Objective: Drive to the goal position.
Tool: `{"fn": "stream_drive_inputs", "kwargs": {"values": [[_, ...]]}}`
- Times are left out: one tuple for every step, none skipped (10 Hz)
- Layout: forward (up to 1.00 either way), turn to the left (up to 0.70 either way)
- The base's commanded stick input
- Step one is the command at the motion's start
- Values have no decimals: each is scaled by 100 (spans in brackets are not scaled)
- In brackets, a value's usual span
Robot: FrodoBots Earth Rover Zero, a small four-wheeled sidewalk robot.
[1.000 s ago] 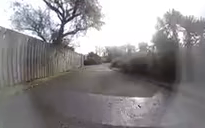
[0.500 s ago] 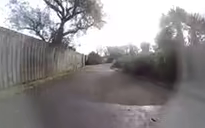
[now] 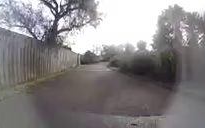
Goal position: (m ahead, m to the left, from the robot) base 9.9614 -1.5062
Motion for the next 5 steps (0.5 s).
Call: {"fn": "stream_drive_inputs", "kwargs": {"values": [[70, -35], [70, -35], [70, -35], [70, -35], [70, -35]]}}
